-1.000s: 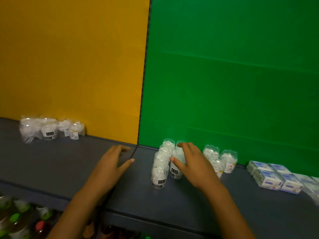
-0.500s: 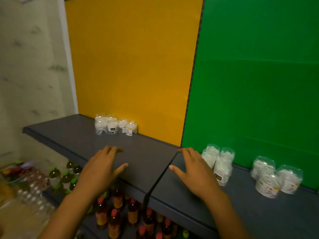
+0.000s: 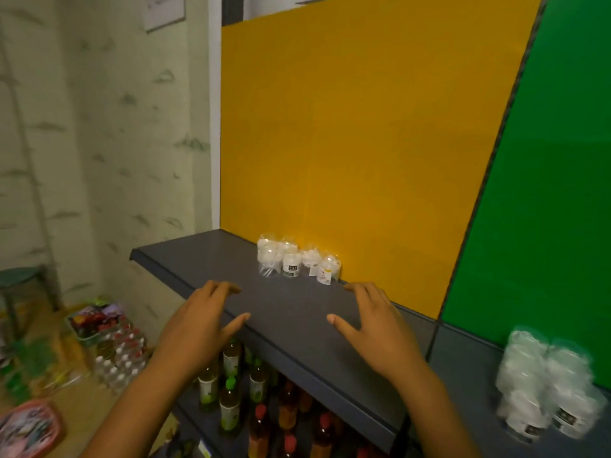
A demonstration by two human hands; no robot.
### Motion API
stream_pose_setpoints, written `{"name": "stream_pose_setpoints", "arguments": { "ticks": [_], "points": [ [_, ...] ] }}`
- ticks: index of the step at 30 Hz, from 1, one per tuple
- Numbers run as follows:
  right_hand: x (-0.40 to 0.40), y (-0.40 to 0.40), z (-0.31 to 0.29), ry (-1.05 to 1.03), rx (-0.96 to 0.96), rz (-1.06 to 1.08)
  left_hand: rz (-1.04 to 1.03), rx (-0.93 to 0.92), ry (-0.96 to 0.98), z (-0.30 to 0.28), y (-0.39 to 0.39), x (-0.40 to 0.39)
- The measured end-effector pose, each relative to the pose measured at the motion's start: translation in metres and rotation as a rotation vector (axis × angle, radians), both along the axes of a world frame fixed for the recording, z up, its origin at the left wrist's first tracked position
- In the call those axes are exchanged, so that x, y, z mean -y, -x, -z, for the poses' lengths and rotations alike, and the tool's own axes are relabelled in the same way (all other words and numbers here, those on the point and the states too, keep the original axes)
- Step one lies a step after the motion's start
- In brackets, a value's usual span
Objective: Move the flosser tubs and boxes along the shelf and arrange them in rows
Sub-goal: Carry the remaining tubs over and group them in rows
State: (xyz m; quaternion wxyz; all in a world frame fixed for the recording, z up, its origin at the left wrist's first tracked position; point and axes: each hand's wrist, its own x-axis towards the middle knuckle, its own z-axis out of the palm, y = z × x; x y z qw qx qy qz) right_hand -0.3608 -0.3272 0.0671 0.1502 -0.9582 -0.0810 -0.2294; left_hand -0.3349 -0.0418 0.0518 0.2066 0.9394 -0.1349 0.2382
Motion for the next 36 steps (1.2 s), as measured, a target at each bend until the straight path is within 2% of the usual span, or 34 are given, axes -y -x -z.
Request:
{"name": "stream_pose_setpoints", "arguments": {
  "ticks": [6,15,22,30,36],
  "points": [
    [-0.064,-0.051,0.001,-0.017,0.009,0.014,0.013,0.004,0.042,0.001,-0.058,-0.061],
    [-0.098,-0.107,0.018,-0.024,-0.051,0.083,0.116,-0.037,0.117,0.02,-0.125,-0.087],
    [-0.09,-0.174,0.021,-0.019,-0.051,0.084,0.176,-0.065,0.241,0.028,-0.193,-0.07],
    [-0.064,-0.261,0.022,0.037,-0.051,0.066,0.218,-0.096,0.28,0.038,-0.276,-0.033],
    [-0.047,-0.31,0.021,0.082,-0.08,0.021,0.215,-0.222,0.334,0.059,-0.322,0.009]
  ]
}}
